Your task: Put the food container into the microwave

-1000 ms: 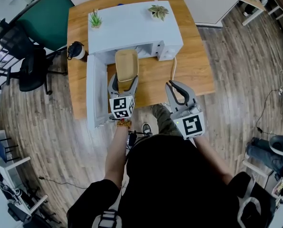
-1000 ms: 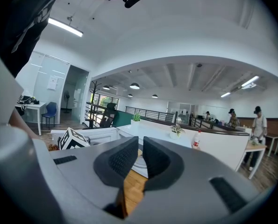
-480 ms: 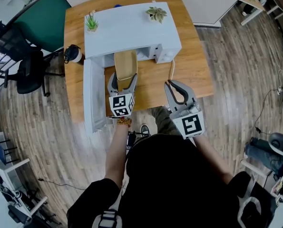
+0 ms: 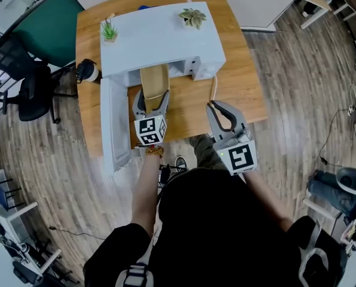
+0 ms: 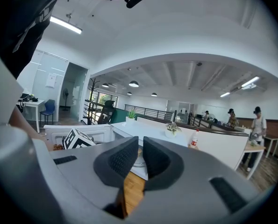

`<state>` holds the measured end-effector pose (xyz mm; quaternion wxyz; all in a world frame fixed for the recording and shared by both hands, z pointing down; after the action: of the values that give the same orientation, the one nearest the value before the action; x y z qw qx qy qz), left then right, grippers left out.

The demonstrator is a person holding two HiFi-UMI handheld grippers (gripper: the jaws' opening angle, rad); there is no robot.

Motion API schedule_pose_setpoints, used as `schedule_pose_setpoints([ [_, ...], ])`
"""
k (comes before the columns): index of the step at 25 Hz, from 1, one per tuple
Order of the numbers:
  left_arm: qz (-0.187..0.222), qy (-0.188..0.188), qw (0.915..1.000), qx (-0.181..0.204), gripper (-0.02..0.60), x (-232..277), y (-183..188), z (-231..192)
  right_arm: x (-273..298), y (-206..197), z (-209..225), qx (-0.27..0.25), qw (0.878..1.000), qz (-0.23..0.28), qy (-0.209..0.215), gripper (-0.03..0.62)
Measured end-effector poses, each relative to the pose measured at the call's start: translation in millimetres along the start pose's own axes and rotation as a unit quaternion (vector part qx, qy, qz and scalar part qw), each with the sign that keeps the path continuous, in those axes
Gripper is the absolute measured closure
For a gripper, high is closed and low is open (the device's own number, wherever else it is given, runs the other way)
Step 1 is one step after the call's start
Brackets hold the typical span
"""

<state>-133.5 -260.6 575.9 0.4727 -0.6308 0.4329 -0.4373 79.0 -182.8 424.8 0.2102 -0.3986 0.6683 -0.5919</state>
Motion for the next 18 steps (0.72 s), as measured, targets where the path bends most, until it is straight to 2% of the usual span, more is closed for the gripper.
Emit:
schedule_pose_setpoints([
  [18, -0.029, 0.017, 0.9994, -0.005, 0.143, 31.1, -24.4, -16.7, 13.9, -16.1, 24.9, 0.005, 1.0, -0.022, -0.008, 0.569],
])
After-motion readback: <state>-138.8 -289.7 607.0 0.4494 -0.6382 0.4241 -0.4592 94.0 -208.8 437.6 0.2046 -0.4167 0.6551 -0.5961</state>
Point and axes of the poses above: the fingertips, and each gripper's own axes: x forward along the fingers, z to its right, y out of its top, the point moved 6 cm from there along -x, backward along the fingers
